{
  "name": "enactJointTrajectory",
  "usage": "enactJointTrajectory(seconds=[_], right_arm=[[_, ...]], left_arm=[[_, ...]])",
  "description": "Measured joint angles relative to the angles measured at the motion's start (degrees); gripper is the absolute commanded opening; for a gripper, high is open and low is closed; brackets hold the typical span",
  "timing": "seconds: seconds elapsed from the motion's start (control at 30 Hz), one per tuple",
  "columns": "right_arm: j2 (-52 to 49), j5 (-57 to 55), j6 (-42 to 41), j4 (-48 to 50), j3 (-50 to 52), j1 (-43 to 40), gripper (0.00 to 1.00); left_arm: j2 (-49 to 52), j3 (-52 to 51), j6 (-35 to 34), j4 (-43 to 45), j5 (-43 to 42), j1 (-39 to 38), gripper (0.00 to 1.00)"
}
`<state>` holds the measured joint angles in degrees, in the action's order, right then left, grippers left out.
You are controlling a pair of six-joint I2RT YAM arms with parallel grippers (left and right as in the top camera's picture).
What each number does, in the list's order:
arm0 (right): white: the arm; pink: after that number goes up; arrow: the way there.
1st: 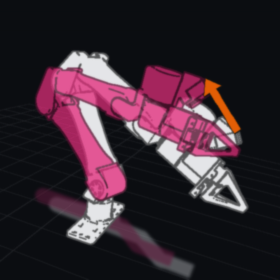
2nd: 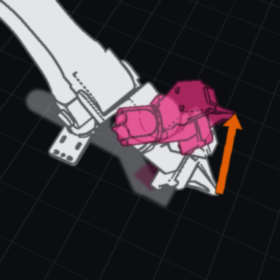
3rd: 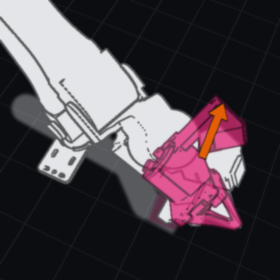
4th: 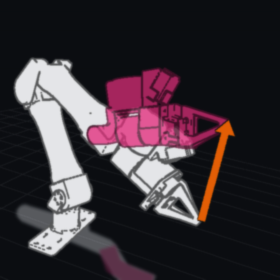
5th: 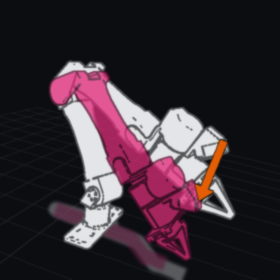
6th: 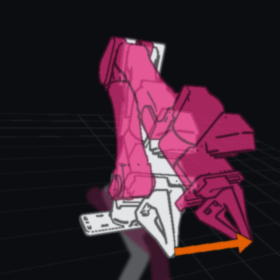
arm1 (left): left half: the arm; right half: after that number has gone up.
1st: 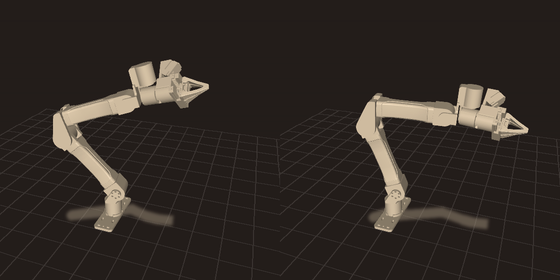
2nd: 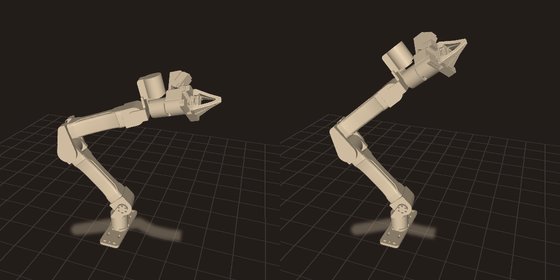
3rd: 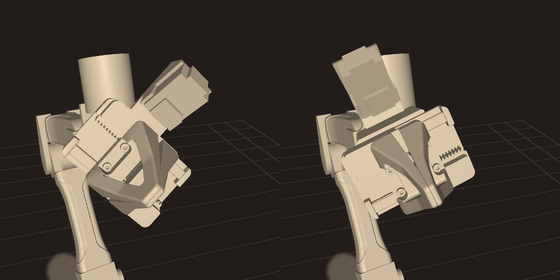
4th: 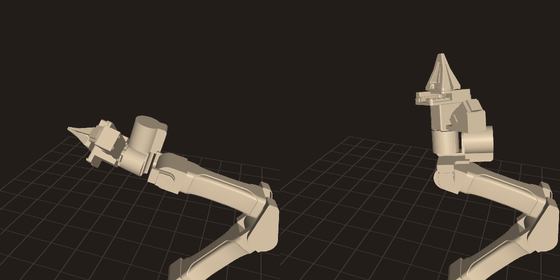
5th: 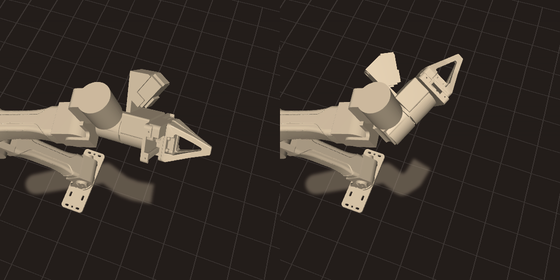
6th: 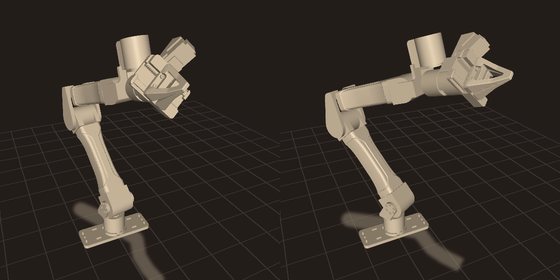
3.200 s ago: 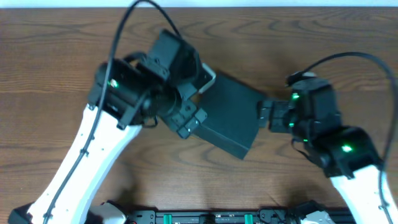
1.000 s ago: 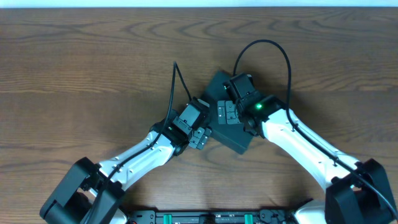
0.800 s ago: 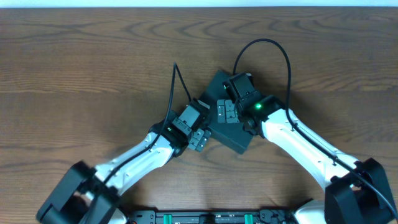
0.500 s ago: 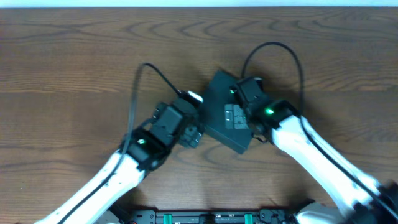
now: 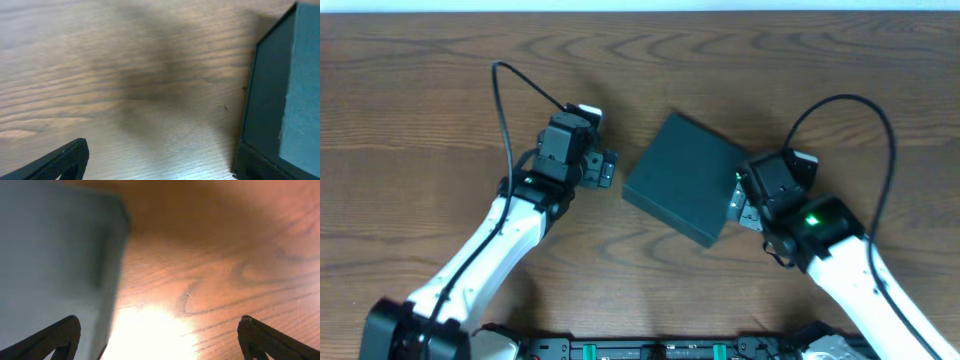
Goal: Pack container
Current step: 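Push the box sides with both grippers to square it on the table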
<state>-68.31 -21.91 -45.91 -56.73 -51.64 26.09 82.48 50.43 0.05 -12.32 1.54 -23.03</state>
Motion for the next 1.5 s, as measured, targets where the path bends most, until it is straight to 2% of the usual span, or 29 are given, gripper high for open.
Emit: enactJointTrajectory(seconds=[0.13,0.37,0.57,0.8,1.13,1.5], right_arm=[[-5.1,0.0,-2.4,3.8,3.4,-3.2,0.99],[-11.1,-0.2,-3.3,9.0,3.5,-5.9,0.99],[-15.8,-0.9,-2.8,14.3,3.5,-6.8,0.99],[-19.1,-2.4,-1.1,23.6,3.4,-7.2,0.99],[-22.3,-0.2,0.1,34.4,3.4,-8.5,0.99],[-22.7,2.9,-0.2,39.5,3.1,-5.8,0.99]], left_arm=[[4.2,0.0,0.0,0.5,-1.3,0.0,0.95],[8.9,0.0,0.0,1.2,-2.7,0.0,0.95],[9.7,0.0,0.0,1.9,-4.8,0.0,0.95],[9.7,0.0,-0.3,-1.1,-7.6,0.8,0.95],[9.4,0.1,-10.7,-8.4,-9.1,0.4,0.95],[6.8,-0.4,-14.0,-12.1,-7.5,0.0,0.95]])
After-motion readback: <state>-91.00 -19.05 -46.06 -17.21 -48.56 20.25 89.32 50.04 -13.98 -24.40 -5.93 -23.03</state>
